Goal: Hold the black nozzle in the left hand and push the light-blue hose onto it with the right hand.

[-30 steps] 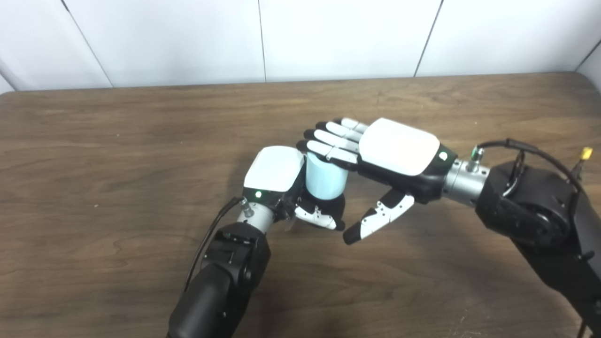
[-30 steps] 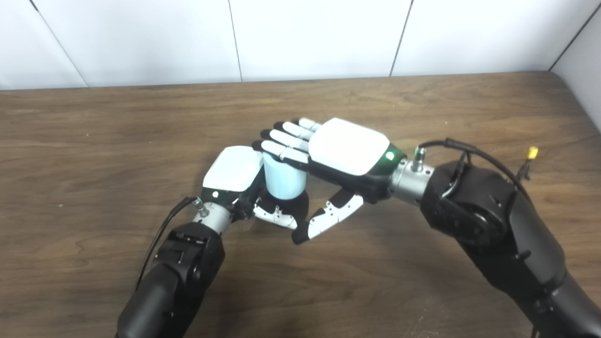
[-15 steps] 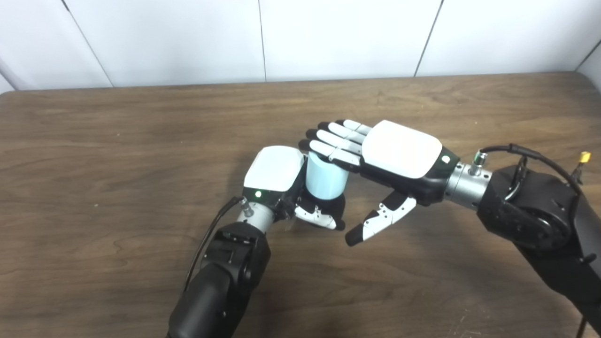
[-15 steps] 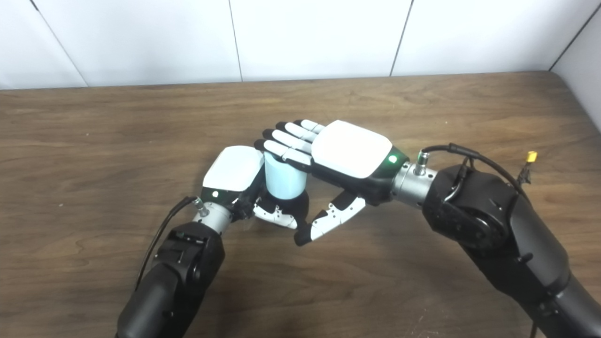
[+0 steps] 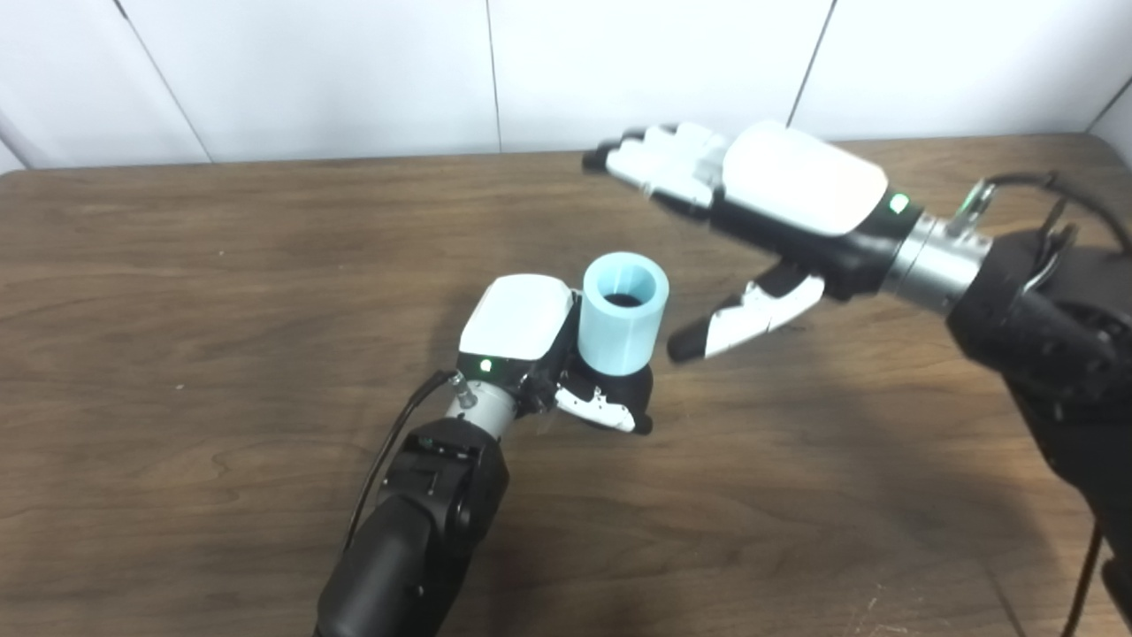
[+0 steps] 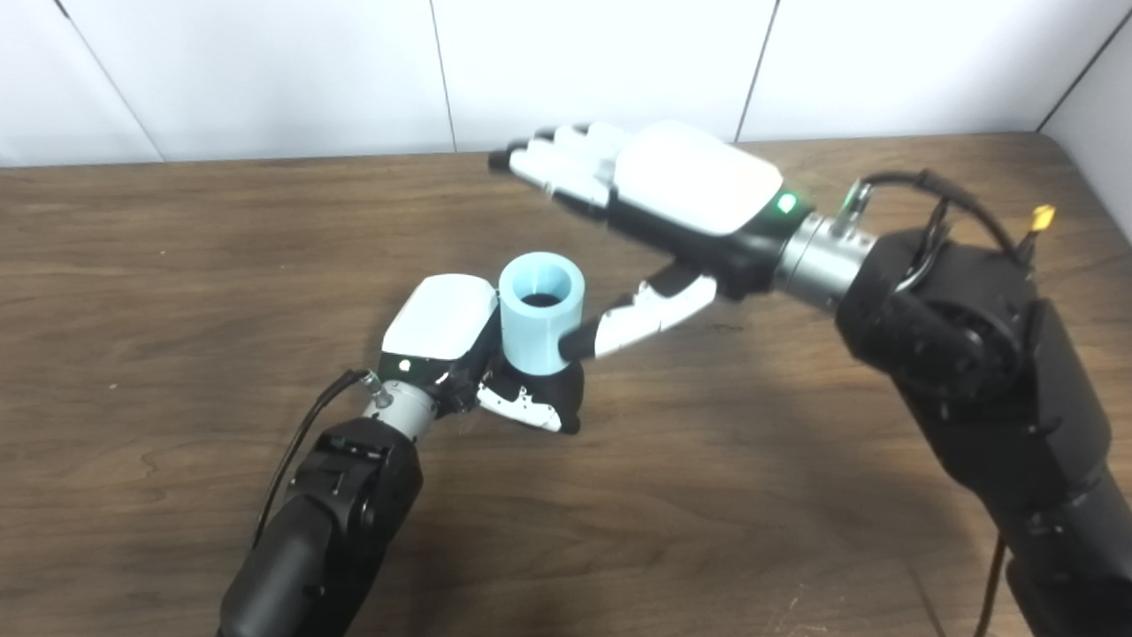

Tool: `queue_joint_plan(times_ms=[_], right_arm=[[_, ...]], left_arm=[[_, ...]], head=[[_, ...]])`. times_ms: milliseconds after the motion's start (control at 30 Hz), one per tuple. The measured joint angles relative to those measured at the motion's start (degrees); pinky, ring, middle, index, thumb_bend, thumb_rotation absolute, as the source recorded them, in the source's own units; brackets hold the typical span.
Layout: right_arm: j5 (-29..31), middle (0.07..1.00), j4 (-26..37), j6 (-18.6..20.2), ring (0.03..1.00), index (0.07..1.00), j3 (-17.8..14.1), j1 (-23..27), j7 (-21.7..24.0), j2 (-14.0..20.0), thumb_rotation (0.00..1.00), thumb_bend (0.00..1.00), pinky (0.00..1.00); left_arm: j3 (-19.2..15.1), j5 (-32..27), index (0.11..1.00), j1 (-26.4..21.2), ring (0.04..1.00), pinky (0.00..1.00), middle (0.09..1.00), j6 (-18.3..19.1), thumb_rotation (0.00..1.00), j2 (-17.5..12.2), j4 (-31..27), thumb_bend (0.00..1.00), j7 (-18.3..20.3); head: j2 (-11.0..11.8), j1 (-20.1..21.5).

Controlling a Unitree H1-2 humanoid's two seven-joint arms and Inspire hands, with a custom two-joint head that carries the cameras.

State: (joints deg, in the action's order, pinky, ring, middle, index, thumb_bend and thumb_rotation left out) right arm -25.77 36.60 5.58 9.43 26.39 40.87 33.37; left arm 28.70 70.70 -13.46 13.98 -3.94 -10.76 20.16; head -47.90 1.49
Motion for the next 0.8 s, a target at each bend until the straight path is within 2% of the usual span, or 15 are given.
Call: queue_joint_plan(times_ms=[233, 433, 500, 533, 567, 600, 633, 700, 800], right_arm=[[2.6, 1.0, -1.4, 2.9, 0.992, 1.0, -1.9, -1.4, -0.3, -0.5, 1.0, 0.64, 0.92], [4.2, 0.994, -4.3, 2.7, 0.977, 0.997, -2.5, -4.0, -2.7, -1.4, 1.0, 0.59, 0.89], [4.2, 0.995, -4.6, 2.8, 0.979, 0.995, -2.5, -4.5, -3.0, -1.9, 1.0, 0.59, 0.89], [4.1, 0.995, -4.6, 2.8, 0.978, 0.994, -2.5, -4.6, -3.2, -2.1, 1.0, 0.59, 0.89], [4.1, 0.994, -4.6, 2.8, 0.977, 0.994, -2.5, -4.7, -3.4, -2.3, 1.0, 0.6, 0.89], [4.1, 0.994, -4.6, 2.8, 0.976, 0.993, -2.5, -4.9, -3.6, -2.4, 1.0, 0.6, 0.9], [4.0, 0.993, -4.6, 2.8, 0.975, 0.993, -2.5, -5.0, -3.8, -2.4, 1.0, 0.6, 0.89], [4.0, 0.993, -4.6, 2.9, 0.974, 0.992, -2.5, -5.4, -4.0, -2.4, 1.0, 0.61, 0.89], [3.9, 0.991, -4.6, 3.0, 0.974, 0.99, -2.5, -5.7, -4.2, -2.4, 1.0, 0.61, 0.89]], left_arm=[[-0.2, 0.0, 0.456, 0.0, 0.532, 0.46, 0.503, -0.1, 0.0, 0.0, 0.0, 0.5, -0.1], [-0.3, 0.1, 0.459, 0.2, 0.514, 0.47, 0.511, -0.2, 0.0, -0.2, 0.2, 0.5, -0.9], [-0.5, 0.2, 0.473, 0.4, 0.581, 0.51, 0.515, -0.2, 0.0, -0.3, 0.1, 0.52, -1.5], [-0.6, 0.3, 0.484, 0.4, 0.61, 0.54, 0.574, -0.1, 0.03, -0.3, 0.1, 0.52, -1.5], [-0.6, 0.5, 0.569, 0.4, 0.633, 0.56, 0.616, -0.1, 0.06, -0.4, 0.1, 0.68, -1.5], [-0.6, 1.1, 0.622, 0.4, 0.647, 0.58, 0.642, -0.2, 0.08, -0.5, 0.0, 0.77, -1.5], [-0.6, 1.6, 0.671, 0.4, 0.672, 0.6, 0.682, -0.2, 0.16, -0.6, -0.1, 0.83, -1.5], [-0.6, 2.6, 0.738, 0.3, 0.709, 0.63, 0.737, -0.4, 0.27, -1.1, -0.2, 0.9, -1.7], [-0.7, 3.4, 0.834, 0.4, 0.768, 0.69, 0.814, -0.7, 0.34, -2.4, -0.2, 0.99, -1.5]], head=[[0.0, -0.2], [0.1, -0.4], [0.1, -0.4], [0.1, -0.4], [0.0, -0.4], [0.0, -0.4], [0.0, -0.5], [0.0, -0.5], [-0.1, -0.5]])
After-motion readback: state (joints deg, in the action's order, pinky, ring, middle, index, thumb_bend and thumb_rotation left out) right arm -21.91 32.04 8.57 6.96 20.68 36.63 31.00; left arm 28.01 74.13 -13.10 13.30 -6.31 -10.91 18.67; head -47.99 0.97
